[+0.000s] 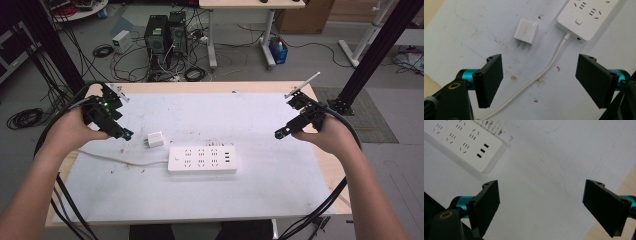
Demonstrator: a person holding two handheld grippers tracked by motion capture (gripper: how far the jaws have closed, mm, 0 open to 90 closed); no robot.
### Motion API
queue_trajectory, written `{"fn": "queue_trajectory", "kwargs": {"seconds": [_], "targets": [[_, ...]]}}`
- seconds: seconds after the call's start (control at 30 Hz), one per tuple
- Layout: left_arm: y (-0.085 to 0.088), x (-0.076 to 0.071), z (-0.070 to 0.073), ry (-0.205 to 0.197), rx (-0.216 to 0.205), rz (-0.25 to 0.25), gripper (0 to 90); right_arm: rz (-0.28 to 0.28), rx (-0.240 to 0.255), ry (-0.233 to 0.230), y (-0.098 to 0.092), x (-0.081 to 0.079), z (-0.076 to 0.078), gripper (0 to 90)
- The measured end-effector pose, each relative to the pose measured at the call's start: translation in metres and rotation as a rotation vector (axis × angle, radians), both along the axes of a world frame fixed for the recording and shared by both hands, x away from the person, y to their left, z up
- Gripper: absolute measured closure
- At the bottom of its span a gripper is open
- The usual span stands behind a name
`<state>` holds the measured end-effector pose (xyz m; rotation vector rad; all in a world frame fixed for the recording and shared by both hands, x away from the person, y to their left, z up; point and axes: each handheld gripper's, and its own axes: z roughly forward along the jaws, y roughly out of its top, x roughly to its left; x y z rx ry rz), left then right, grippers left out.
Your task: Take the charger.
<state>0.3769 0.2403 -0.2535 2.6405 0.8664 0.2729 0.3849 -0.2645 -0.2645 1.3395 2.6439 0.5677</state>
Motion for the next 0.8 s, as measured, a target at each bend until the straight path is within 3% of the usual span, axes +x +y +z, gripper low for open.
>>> {"fn": "queue_trajectory", "kwargs": {"seconds": [0.13,0.4,0.5,0.8], "targets": [[-0.006,0.006,-0.002,0.002,0.006,-0.006,22.2,0.002,0.000,0.003,-0.001,0.000,-0.001,13.7],[-0.025,0.028,-0.019,0.040,0.037,-0.088,22.2,0.003,-0.006,0.005,0.000,0.001,-0.003,13.7],[-0.029,0.033,-0.024,0.050,0.047,-0.096,22.2,0.009,-0.002,0.002,0.000,0.001,-0.004,13.7],[-0.039,0.055,-0.056,0.075,0.088,-0.138,22.2,0.010,0.001,-0.001,-0.001,0.002,-0.005,13.7]]}}
